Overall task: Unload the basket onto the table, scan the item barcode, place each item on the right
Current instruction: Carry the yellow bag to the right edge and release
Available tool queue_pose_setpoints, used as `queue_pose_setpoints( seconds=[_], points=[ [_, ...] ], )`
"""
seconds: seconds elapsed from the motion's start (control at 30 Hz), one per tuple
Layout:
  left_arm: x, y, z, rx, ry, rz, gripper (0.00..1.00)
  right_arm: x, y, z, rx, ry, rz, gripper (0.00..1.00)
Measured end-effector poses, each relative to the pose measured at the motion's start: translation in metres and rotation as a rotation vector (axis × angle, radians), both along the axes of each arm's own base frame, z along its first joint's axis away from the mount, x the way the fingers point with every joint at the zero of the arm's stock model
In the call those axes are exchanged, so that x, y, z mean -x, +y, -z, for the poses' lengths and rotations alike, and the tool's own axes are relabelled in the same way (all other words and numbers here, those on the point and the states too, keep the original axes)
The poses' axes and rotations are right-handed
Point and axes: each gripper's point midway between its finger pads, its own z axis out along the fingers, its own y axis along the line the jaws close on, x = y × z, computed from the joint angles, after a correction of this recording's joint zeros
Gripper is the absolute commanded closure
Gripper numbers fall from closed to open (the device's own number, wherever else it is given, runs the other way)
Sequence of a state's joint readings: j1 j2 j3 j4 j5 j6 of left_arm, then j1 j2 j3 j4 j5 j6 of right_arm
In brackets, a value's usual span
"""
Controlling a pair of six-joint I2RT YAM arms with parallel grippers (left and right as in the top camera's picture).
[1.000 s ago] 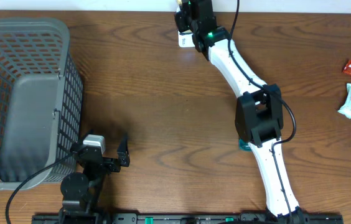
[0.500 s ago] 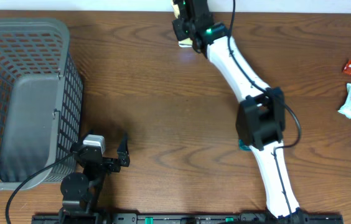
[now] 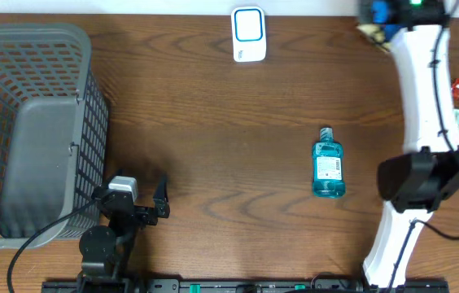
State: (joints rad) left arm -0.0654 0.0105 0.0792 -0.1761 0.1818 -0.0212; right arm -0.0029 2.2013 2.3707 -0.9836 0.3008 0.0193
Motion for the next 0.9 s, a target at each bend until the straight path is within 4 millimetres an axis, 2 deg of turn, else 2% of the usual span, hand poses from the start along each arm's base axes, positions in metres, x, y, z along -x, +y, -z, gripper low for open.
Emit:
queue_pose_setpoints(
  seconds=[0.03,0.07,0.17,0.27,0.3,0.37,0.43,0.47,0.5,0.57,0.63,0.73,0.83,0.9],
  points=[
    [0.000,0.000,0.000,0.000,0.000,0.000,0.02,0.000,-0.029,0.023,-0.002,0.041,0.050,0.99],
    [0.000,0.000,0.000,0.000,0.000,0.000,0.02,-0.001,-0.045,0.038,-0.007,0.067,0.076,0.99],
    [0.000,0.000,0.000,0.000,0.000,0.000,0.02,0.006,-0.097,0.111,-0.041,0.195,0.159,0.99],
    [0.000,0.000,0.000,0.000,0.000,0.000,0.02,0.025,-0.132,0.178,-0.075,0.335,0.224,0.99],
    [0.000,0.000,0.000,0.000,0.000,0.000,0.02,0.032,-0.139,0.193,-0.081,0.373,0.241,0.98],
    [0.000,0.000,0.000,0.000,0.000,0.000,0.02,0.047,-0.154,0.213,-0.091,0.431,0.279,0.82],
    [0.000,0.000,0.000,0.000,0.000,0.000,0.02,0.056,-0.166,0.216,-0.097,0.441,0.320,0.63],
    [0.000,0.000,0.000,0.000,0.000,0.000,0.02,0.057,-0.171,0.212,-0.100,0.427,0.341,0.51],
    [0.000,0.000,0.000,0.000,0.000,0.000,0.02,0.059,-0.176,0.205,-0.104,0.411,0.368,0.30],
    [0.000,0.000,0.000,0.000,0.000,0.000,0.02,0.063,-0.182,0.183,-0.112,0.374,0.399,0.02],
    [0.000,0.000,0.000,0.000,0.000,0.000,0.02,0.064,-0.184,0.152,-0.121,0.316,0.408,0.01],
    [0.000,0.000,0.000,0.000,0.000,0.000,0.02,0.064,-0.170,0.084,-0.172,0.183,0.372,0.01],
    [0.000,0.000,0.000,0.000,0.000,0.000,0.02,0.072,-0.141,0.003,-0.254,0.028,0.288,0.01],
    [0.000,0.000,0.000,0.000,0.000,0.000,0.02,0.089,-0.111,-0.051,-0.324,-0.061,0.202,0.01]
  ],
)
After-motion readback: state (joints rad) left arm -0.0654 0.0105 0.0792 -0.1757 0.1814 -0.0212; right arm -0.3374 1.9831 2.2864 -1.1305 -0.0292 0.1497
